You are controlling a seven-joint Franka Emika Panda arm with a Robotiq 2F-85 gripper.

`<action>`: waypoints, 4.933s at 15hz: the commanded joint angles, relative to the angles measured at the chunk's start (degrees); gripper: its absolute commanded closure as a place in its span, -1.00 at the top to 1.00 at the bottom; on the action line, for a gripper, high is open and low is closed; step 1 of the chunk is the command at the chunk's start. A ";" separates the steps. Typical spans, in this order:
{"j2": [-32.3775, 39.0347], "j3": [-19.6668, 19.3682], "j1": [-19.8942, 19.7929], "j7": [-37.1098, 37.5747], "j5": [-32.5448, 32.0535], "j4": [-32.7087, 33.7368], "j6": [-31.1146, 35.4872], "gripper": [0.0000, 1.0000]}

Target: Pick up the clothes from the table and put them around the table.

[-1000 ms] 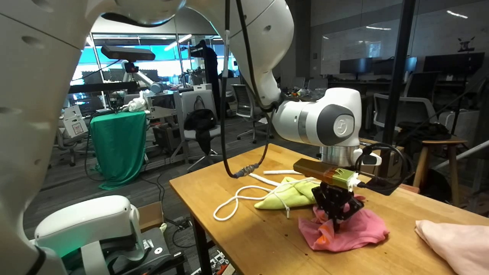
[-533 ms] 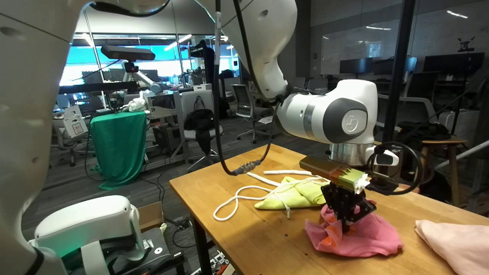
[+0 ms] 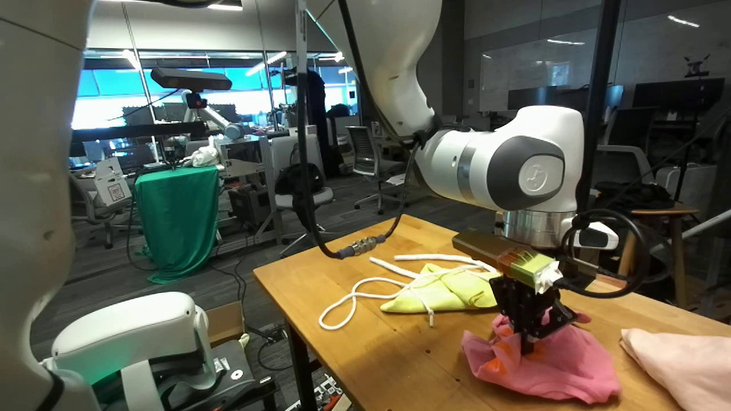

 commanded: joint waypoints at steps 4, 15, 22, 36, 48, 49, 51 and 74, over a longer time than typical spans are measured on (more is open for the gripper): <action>-4.61 -0.89 -1.31 0.79 3.15 -5.60 1.24 -0.95; -11.04 -3.51 -3.75 0.75 5.28 -16.83 3.70 -0.95; -13.34 -5.25 -4.96 1.82 5.28 -20.12 4.22 -0.95; -14.47 -3.95 -2.36 3.28 1.40 -20.83 5.22 0.74; -14.20 3.90 6.28 1.99 -4.56 -19.19 10.00 1.00; -14.18 4.09 6.61 2.11 -4.96 -19.23 10.66 1.00; -13.94 4.49 7.30 2.21 -6.28 -19.30 12.55 1.00; -1.91 6.41 9.92 -9.63 -7.83 -10.87 29.52 1.00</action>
